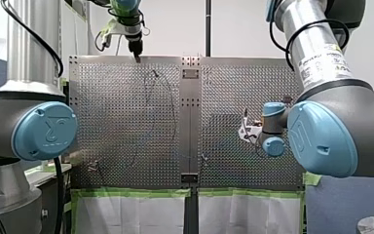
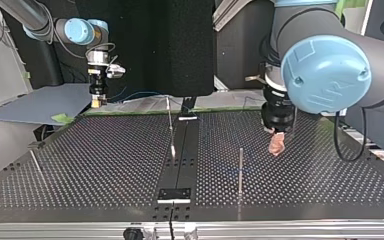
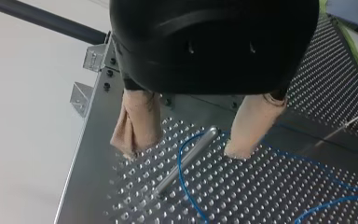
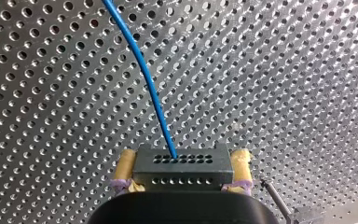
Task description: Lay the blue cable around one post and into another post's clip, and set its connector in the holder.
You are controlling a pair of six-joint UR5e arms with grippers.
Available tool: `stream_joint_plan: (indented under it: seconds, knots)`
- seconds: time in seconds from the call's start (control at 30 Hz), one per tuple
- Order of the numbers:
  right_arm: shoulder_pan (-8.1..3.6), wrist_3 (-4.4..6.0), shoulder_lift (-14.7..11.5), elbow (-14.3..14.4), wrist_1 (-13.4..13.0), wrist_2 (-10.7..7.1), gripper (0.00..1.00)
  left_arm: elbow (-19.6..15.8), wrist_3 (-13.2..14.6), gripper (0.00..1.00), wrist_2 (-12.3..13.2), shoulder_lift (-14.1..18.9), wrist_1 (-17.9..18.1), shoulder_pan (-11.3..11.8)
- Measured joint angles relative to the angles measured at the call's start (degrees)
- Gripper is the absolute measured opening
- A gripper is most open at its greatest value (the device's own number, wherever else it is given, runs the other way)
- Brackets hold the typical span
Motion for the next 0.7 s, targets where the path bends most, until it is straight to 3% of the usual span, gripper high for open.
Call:
stream_joint_plan:
  seconds: [0.7]
  knots:
    - [0.00,-0.08,0.0,0.0,-0.1,0.00,0.03,0.0,0.0,1.00,-0.9,0.3,-0.1,0.6]
